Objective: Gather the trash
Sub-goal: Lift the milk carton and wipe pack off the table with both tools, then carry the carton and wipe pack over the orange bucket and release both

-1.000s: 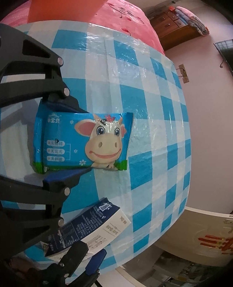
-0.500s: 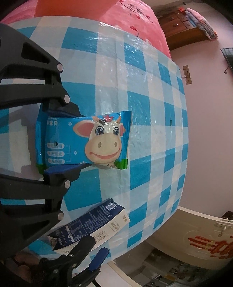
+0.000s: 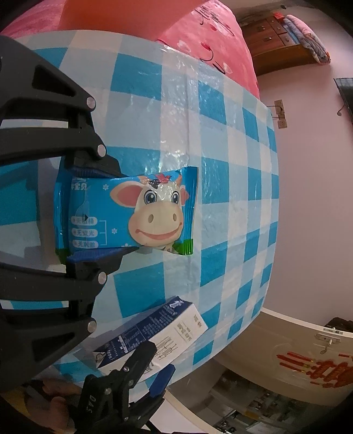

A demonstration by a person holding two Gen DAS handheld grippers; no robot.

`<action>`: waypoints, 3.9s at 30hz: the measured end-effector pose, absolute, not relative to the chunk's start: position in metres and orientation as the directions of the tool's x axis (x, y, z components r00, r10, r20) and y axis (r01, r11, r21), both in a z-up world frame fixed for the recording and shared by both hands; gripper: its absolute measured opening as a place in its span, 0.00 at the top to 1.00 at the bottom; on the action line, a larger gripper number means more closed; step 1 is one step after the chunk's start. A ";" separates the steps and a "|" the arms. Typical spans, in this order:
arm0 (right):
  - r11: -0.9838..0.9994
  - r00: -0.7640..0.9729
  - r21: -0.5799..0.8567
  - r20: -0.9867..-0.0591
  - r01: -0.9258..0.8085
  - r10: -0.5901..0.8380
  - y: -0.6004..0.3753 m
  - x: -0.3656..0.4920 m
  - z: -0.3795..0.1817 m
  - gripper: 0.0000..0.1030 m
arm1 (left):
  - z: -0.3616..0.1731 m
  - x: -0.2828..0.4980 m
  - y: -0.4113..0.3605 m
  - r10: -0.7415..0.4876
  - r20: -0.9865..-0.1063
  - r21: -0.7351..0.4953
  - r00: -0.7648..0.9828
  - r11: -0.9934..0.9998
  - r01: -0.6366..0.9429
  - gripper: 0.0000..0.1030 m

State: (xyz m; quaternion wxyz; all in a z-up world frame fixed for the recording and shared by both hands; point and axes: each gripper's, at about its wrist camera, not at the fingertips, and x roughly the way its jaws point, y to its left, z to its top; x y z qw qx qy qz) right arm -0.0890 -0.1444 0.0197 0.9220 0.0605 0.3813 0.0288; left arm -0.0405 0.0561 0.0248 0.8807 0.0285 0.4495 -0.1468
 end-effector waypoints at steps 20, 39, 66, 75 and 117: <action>0.999 0.684 -0.013 -0.729 -0.038 0.016 -0.108 -0.097 0.024 0.10 | 0.028 -0.060 0.091 -0.270 -0.777 -0.129 0.569 0.952 0.276 0.59; 0.995 0.614 0.083 -0.788 0.048 0.036 -0.134 -0.080 0.002 0.32 | 0.039 -0.075 0.119 -0.257 -0.747 -0.119 0.613 0.959 0.256 0.59; 0.982 0.692 0.178 -0.700 -0.066 0.174 -0.080 -0.093 0.078 0.39 | 0.106 -0.093 0.174 -0.141 -0.638 -0.040 0.757 0.988 0.151 0.59; 0.957 0.679 0.219 -0.676 -0.189 0.288 -0.033 -0.083 0.106 0.39 | 0.133 -0.093 0.202 -0.075 -0.594 -0.010 0.801 0.996 0.086 0.59; 0.720 0.455 0.363 -0.587 -0.592 0.670 0.221 0.023 0.167 0.20 | 0.126 -0.064 0.353 0.155 -0.620 -0.071 0.769 0.965 -0.251 0.33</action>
